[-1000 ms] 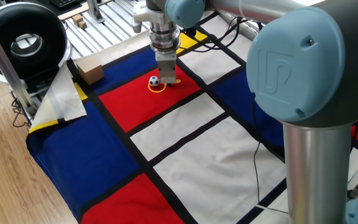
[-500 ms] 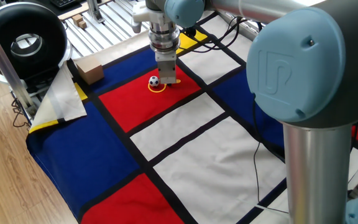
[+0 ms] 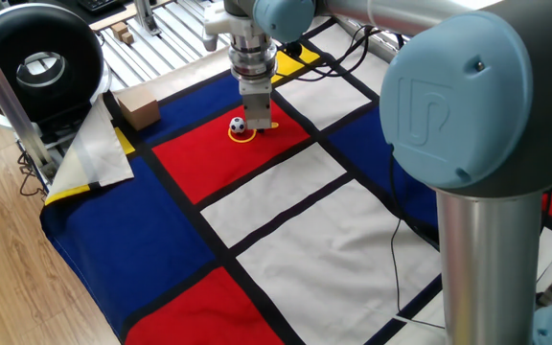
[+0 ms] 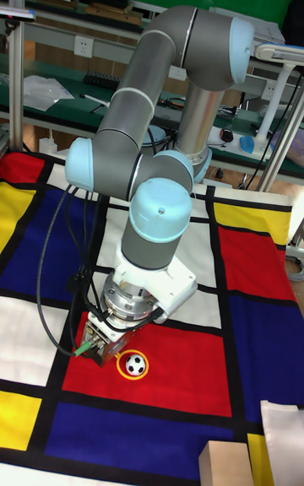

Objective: Remove the bubble ring from the ball

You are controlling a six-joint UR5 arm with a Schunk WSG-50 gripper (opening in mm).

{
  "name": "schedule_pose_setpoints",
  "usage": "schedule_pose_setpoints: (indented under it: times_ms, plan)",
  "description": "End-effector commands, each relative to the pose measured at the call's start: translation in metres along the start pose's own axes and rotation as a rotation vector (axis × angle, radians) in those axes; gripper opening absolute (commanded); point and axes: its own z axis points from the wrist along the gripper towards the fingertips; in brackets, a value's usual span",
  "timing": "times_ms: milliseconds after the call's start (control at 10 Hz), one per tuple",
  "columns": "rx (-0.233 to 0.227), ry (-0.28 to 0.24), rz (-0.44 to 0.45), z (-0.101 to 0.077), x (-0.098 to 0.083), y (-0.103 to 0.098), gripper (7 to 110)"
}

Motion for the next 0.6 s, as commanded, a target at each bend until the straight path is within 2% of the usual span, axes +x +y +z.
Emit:
schedule_pose_setpoints:
  times_ms: [0, 500]
  plan:
    - [-0.003, 0.003, 0.006, 0.0013, -0.0003, 0.0014, 22]
    - [-0.009, 0.018, 0.011, 0.0030, 0.0025, 0.0023, 22]
